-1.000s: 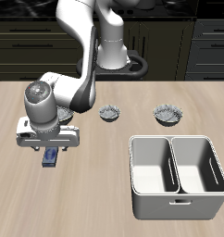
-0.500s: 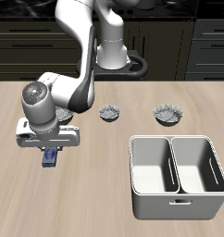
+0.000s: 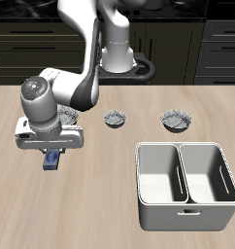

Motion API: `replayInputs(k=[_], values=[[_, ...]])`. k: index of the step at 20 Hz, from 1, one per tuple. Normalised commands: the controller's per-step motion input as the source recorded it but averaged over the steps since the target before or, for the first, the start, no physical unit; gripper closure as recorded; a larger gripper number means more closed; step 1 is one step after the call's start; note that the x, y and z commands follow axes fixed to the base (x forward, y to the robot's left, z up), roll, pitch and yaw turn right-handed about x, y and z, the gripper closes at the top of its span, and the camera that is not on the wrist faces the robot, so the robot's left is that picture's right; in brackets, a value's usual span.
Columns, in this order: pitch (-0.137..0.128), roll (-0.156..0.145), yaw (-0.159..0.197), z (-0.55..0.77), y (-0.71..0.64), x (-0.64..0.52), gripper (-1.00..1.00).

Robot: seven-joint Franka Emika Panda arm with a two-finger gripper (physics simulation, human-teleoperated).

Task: Place the cream cheese in the largest bowl

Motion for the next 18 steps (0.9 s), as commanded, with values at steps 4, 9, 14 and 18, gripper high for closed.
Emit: replayInputs(k=[4,9,14,18], values=[[-0.049,0.000,-0.007,0.33,0.09,-0.03,1.00],[-0.077,-0.013,0.008,0.47,0.05,-0.15,1.00],[-0.037,-0.006,-0.034,0.33,0.00,-0.18,1.00],[-0.042,-0.022,-0.018,0.38,0.06,-0.32,1.00]])
